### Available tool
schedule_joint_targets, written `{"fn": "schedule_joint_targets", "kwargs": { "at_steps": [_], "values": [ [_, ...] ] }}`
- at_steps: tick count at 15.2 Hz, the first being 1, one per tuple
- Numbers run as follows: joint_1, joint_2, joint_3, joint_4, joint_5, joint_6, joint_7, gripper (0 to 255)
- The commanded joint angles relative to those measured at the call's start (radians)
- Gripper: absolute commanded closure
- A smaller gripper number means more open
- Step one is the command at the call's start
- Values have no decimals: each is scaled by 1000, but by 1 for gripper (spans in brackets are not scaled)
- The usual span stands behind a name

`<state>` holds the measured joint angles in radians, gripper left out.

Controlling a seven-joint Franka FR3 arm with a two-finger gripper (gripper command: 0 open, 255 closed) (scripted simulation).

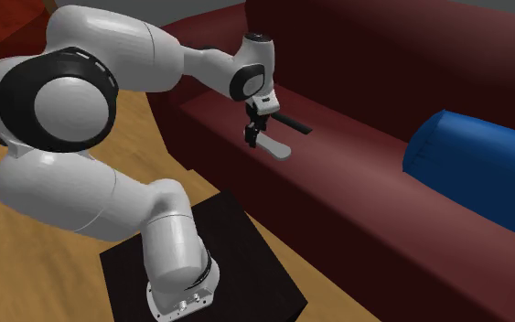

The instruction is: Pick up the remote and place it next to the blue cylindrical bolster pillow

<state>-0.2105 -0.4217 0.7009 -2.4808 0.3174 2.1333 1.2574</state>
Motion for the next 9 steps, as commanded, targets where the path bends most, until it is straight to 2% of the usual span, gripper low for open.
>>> {"fn": "schedule_joint_targets", "kwargs": {
  "at_steps": [1,4,9],
  "values": [
    [-52,78,72,34,-36,66,141,0],
    [-150,223,184,104,-159,149,372,0],
    [-173,292,214,89,-224,215,432,0]
  ]
}}
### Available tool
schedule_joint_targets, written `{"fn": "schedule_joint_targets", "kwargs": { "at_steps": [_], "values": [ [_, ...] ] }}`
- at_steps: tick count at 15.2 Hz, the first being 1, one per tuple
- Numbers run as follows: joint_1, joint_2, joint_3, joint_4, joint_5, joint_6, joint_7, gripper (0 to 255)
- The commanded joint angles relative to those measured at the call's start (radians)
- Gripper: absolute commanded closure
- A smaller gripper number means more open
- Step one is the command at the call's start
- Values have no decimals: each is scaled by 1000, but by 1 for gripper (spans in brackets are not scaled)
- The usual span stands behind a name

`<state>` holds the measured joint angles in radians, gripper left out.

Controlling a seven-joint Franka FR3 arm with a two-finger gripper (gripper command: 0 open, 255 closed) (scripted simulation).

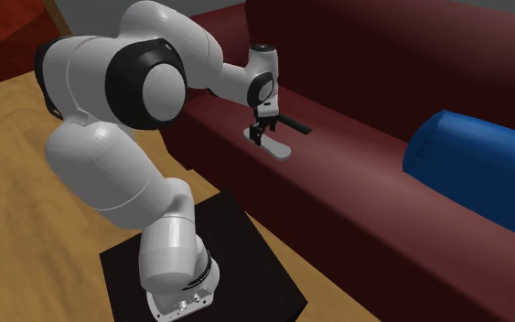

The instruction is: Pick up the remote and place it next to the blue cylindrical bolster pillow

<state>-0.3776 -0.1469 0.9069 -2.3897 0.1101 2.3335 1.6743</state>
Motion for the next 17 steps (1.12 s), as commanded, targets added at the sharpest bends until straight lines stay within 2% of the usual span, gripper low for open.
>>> {"fn": "schedule_joint_targets", "kwargs": {
  "at_steps": [1,3,11,12,17],
  "values": [
    [-10,31,13,-7,-31,30,26,0],
    [-21,72,25,-18,-75,68,58,0],
    [-20,72,24,-18,-75,68,59,0],
    [-20,72,24,-18,-75,68,59,255],
    [-20,72,24,-18,-75,68,59,255]
  ]
}}
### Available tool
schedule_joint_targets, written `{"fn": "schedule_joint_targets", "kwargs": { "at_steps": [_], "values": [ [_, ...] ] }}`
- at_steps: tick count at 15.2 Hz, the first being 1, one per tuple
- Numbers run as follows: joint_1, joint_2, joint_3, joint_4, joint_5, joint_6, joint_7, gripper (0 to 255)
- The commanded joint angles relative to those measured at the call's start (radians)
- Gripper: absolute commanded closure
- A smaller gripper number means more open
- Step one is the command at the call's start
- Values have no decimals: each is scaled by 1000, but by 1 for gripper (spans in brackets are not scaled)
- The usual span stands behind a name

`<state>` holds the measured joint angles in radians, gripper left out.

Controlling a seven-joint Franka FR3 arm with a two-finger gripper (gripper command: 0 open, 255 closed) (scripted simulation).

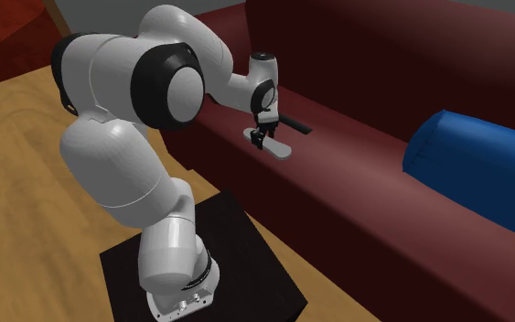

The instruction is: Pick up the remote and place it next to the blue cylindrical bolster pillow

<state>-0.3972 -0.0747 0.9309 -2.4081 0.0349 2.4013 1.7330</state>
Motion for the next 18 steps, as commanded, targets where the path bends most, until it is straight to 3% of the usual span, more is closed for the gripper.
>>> {"fn": "schedule_joint_targets", "kwargs": {
  "at_steps": [1,4,10,18],
  "values": [
    [0,0,0,0,0,0,0,255],
    [0,0,0,0,0,0,0,255],
    [19,-84,-27,33,85,-89,-65,255],
    [42,-167,-70,89,147,-209,-117,255]
  ]
}}
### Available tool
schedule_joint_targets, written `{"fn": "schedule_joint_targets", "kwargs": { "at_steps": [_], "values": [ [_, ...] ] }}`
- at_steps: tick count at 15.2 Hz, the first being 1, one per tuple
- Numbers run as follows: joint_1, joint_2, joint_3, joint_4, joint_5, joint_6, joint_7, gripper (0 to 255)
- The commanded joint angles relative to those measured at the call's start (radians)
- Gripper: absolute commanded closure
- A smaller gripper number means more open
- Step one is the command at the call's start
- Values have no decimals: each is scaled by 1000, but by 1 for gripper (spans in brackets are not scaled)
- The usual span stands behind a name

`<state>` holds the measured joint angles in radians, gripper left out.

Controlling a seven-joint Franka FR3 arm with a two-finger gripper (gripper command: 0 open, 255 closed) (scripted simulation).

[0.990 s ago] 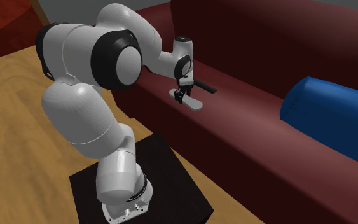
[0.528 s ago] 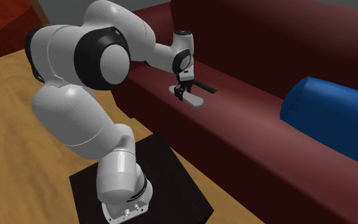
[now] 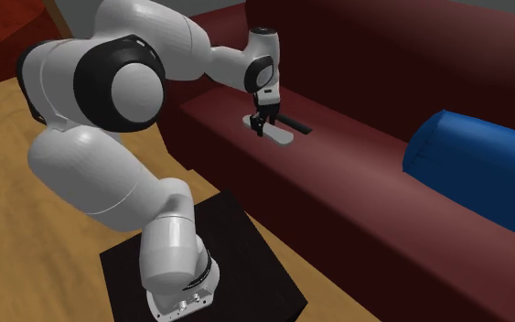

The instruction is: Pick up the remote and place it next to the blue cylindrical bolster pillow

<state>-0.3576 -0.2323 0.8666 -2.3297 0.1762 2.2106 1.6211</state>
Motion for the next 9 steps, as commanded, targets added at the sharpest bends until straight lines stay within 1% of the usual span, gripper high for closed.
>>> {"fn": "schedule_joint_targets", "kwargs": {
  "at_steps": [1,9],
  "values": [
    [4,-18,-10,19,11,-33,-9,255],
    [17,-72,-49,89,36,-149,-35,255]
  ]
}}
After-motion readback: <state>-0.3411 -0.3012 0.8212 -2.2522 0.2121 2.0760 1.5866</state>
